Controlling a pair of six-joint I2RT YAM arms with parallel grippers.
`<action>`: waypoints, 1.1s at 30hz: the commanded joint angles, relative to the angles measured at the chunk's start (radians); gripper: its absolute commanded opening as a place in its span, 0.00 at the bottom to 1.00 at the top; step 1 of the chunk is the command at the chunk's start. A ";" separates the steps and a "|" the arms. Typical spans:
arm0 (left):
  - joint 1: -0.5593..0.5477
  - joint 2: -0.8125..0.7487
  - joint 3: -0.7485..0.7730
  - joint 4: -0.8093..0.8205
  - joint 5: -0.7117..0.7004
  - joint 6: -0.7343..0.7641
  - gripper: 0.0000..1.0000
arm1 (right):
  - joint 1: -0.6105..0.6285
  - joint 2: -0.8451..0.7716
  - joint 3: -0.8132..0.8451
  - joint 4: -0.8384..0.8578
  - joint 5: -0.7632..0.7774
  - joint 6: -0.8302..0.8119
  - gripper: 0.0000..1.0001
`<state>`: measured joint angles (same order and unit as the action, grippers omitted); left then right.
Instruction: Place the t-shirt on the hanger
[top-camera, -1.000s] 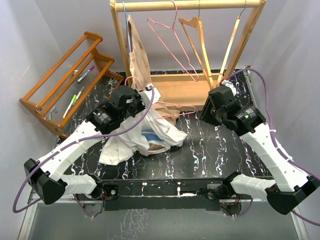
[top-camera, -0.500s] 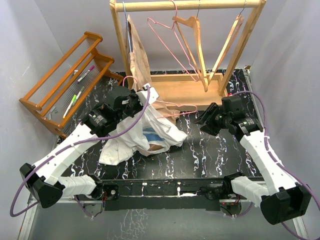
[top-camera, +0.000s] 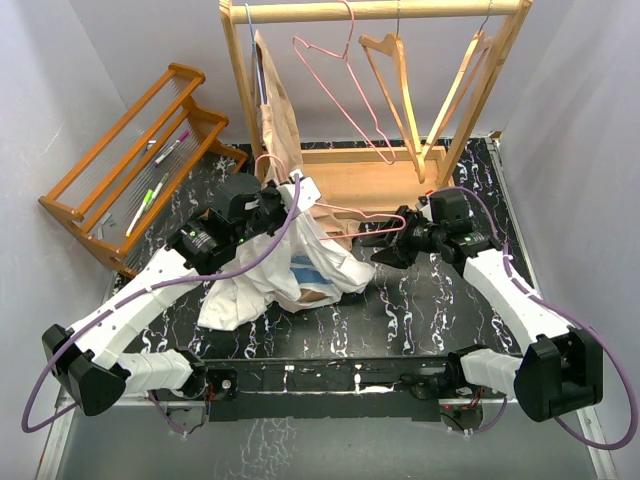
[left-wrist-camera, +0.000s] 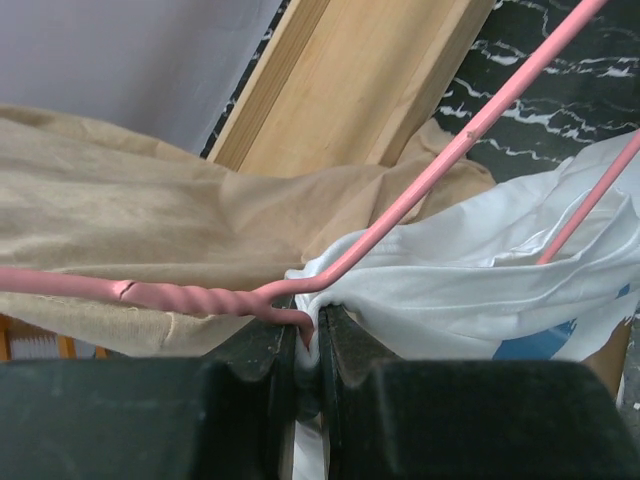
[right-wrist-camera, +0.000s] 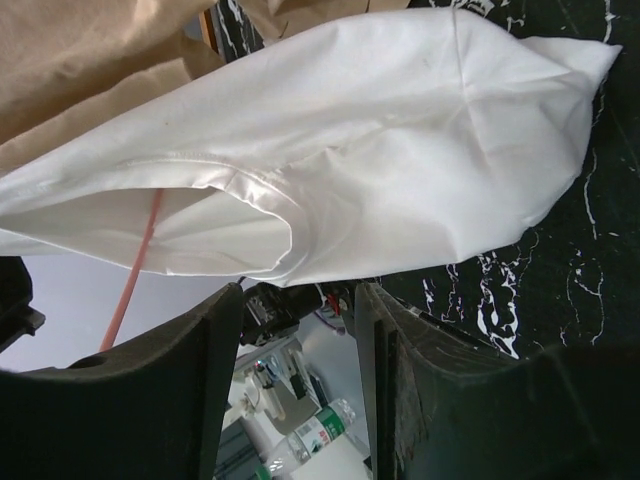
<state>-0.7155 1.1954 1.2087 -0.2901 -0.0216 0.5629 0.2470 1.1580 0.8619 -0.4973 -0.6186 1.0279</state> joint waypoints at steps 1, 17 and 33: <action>0.003 -0.006 -0.001 0.117 0.126 0.023 0.00 | 0.029 0.017 0.035 0.078 -0.059 -0.018 0.50; 0.001 -0.008 0.014 0.091 0.196 0.033 0.00 | 0.105 0.131 0.060 0.116 -0.041 -0.047 0.51; 0.000 -0.030 -0.005 0.098 0.214 0.032 0.00 | 0.159 0.170 0.057 0.182 -0.056 -0.022 0.50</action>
<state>-0.7158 1.1988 1.2087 -0.2321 0.1665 0.5922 0.3679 1.3128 0.8757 -0.3553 -0.6540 1.0222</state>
